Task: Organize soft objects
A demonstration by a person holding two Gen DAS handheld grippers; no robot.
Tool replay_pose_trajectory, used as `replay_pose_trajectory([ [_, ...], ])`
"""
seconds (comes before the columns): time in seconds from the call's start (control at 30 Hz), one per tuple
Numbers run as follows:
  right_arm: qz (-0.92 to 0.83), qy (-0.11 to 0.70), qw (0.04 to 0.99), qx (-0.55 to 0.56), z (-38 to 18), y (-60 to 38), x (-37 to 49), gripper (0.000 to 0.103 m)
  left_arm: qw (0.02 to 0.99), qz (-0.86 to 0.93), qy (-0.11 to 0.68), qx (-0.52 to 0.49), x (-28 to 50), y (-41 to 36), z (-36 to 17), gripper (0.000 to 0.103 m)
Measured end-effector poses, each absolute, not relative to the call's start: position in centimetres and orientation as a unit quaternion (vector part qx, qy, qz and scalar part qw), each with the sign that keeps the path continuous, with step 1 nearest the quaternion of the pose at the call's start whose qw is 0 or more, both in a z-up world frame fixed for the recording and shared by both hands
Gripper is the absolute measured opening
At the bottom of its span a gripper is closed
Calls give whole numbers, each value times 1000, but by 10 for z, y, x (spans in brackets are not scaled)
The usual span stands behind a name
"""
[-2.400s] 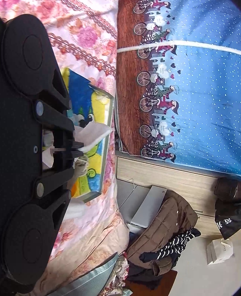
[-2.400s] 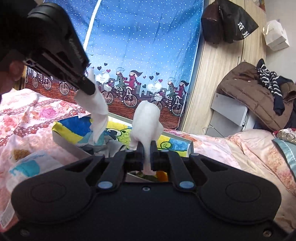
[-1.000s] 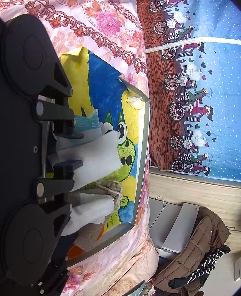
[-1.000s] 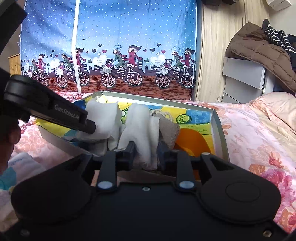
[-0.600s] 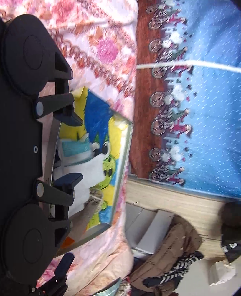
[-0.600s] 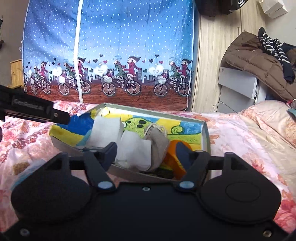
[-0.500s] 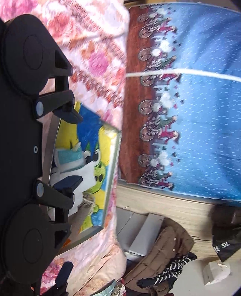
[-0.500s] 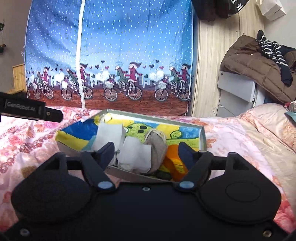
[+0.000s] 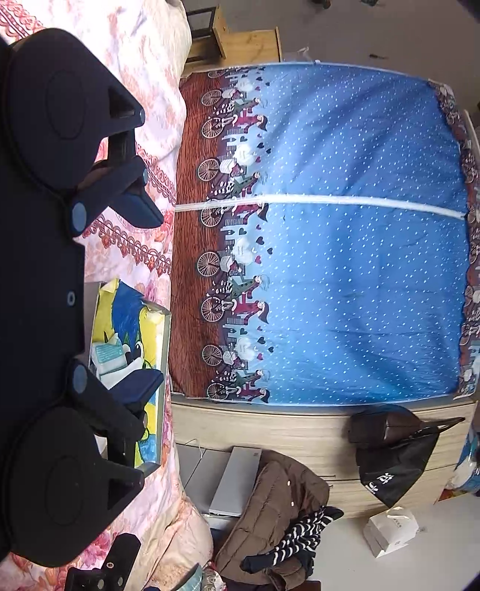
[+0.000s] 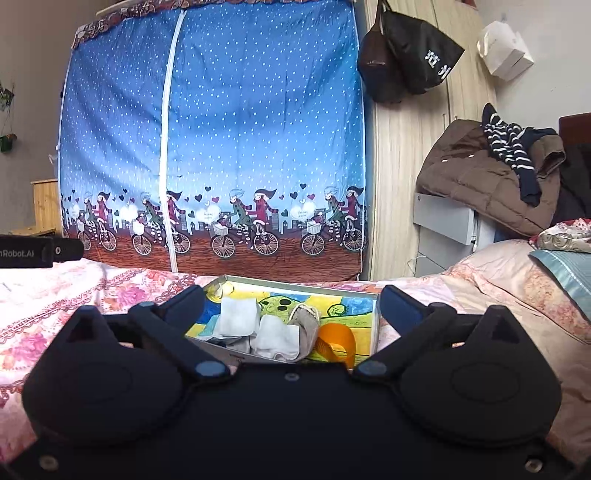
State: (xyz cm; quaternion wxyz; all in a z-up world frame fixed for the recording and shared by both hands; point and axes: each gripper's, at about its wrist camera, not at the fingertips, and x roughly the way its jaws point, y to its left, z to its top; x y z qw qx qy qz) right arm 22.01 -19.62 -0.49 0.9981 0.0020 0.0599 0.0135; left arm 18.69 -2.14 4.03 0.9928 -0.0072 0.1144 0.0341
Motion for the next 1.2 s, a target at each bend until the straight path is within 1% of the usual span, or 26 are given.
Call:
replay_pose_trajectory([
  [0.2,4,51,998,21,-8,-199,166,102,993,39,107,-8,136,-23,38,90],
  [0.47,-15,72,996,49,-20,-204,112,103,993,40,114,-3,78,-27,21,91],
  [0.8,-20,99,993,55,-31,-198,92,103,990,31,137,-8,37,-25,6,93],
  [1.2,-18,123,992,23,-37,-176,95,103,987,40,154,-9,32,-14,-6,94],
])
